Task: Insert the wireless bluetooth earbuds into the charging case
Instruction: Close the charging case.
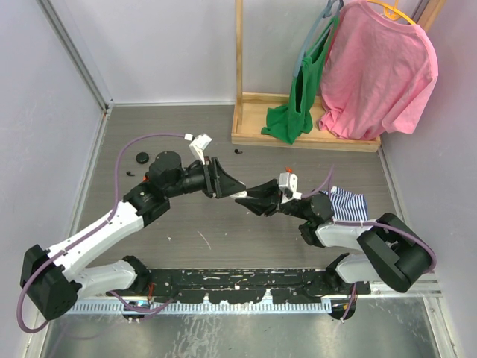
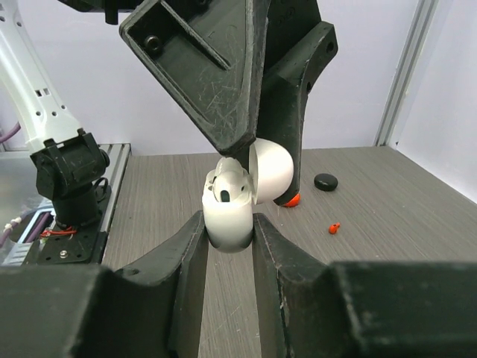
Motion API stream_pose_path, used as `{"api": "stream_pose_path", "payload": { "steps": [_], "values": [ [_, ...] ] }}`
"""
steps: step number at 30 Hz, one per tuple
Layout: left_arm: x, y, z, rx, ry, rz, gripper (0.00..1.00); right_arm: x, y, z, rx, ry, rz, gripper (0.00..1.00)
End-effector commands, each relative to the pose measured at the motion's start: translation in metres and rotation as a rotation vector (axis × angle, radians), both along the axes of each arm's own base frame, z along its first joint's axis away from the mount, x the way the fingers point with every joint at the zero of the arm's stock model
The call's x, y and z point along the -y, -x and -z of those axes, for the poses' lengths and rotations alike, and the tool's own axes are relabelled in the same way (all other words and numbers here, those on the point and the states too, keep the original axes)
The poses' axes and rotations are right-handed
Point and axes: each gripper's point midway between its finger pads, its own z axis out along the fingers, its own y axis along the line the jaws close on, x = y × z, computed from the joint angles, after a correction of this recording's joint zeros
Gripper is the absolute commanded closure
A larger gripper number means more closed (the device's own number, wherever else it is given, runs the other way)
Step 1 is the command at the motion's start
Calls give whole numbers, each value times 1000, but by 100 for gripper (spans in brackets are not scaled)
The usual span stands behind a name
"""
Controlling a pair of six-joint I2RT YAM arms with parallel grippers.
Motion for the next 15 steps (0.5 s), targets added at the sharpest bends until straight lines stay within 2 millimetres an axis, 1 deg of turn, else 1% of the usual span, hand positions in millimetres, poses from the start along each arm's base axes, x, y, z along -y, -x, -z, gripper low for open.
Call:
{"api": "stream_pose_path", "payload": {
  "steps": [1,3,8,12,15],
  "values": [
    [-2,17,-43,116,120,74,49,1,1,-19,56,-53,-1,93],
    [-4,20,-48,135,134,83,50,0,2,-17,50,-49,-8,93],
    [-8,25,-52,165,147,87,50,-1,5,-13,34,-39,-28,93],
    [-10,23,-50,168,135,75,49,0,4,-11,12,-40,-21,93],
    [-15,19,-43,162,93,37,49,2,0,-9,-18,-38,-4,93]
  ]
}}
